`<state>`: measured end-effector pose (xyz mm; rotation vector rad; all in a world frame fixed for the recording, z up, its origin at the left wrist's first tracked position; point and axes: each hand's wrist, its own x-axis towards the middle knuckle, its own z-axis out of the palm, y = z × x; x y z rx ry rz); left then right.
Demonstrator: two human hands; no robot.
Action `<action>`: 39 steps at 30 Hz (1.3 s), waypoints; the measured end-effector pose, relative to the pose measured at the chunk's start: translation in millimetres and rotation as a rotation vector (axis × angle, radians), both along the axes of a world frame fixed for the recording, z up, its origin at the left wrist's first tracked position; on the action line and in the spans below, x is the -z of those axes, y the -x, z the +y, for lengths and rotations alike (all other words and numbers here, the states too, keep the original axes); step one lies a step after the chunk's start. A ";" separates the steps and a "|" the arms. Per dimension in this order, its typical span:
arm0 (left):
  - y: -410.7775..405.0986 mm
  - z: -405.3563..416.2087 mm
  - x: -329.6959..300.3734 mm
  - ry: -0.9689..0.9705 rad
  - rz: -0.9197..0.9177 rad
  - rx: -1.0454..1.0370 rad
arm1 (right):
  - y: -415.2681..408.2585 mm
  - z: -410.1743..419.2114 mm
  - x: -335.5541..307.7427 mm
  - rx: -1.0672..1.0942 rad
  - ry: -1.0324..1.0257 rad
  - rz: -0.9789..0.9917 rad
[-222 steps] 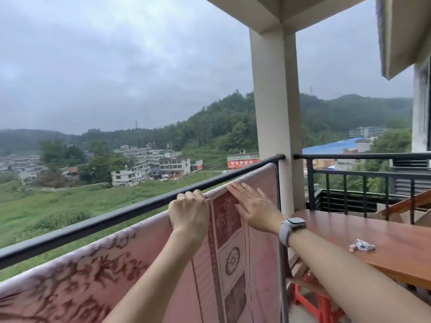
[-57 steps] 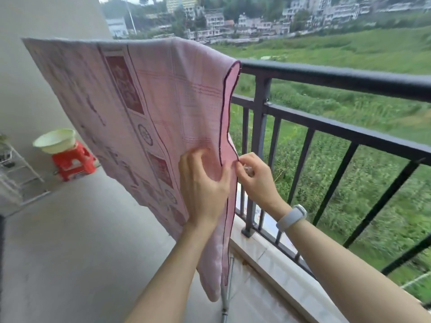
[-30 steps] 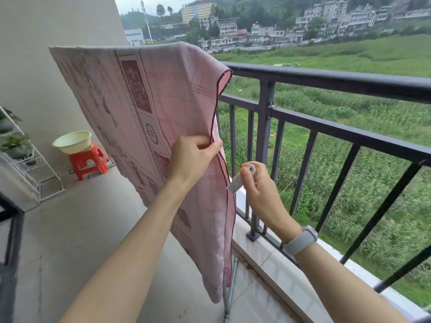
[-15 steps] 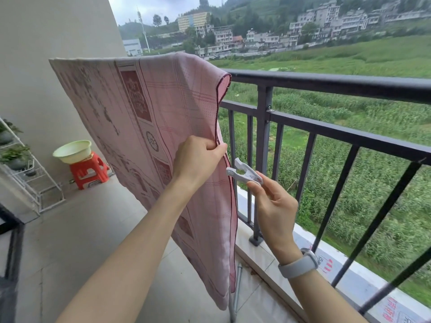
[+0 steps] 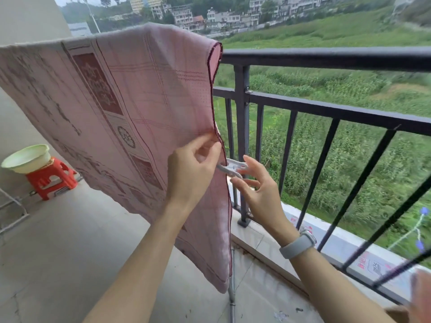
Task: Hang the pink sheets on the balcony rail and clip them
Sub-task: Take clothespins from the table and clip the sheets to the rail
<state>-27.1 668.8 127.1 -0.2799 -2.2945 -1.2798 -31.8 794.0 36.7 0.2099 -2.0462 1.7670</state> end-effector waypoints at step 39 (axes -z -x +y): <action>-270.1 183.0 342.1 1.382 -0.434 1.431 | -445.6 169.5 243.1 0.505 -0.820 -1.133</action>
